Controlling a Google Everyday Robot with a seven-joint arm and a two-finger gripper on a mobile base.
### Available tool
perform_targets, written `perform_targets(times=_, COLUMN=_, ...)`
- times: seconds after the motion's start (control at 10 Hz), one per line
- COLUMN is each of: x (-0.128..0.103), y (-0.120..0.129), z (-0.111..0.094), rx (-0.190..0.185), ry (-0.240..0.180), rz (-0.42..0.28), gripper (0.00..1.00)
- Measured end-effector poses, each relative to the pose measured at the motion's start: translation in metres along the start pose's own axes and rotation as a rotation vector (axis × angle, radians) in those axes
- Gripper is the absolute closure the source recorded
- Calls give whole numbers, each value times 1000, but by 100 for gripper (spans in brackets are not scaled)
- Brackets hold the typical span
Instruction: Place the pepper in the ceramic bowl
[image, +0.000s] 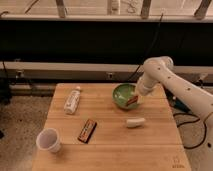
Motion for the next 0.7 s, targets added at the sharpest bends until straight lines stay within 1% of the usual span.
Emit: perform_targets(times=0.7, x=-1, y=-11, z=6, rx=1, ry=-7, rz=11, gripper=100)
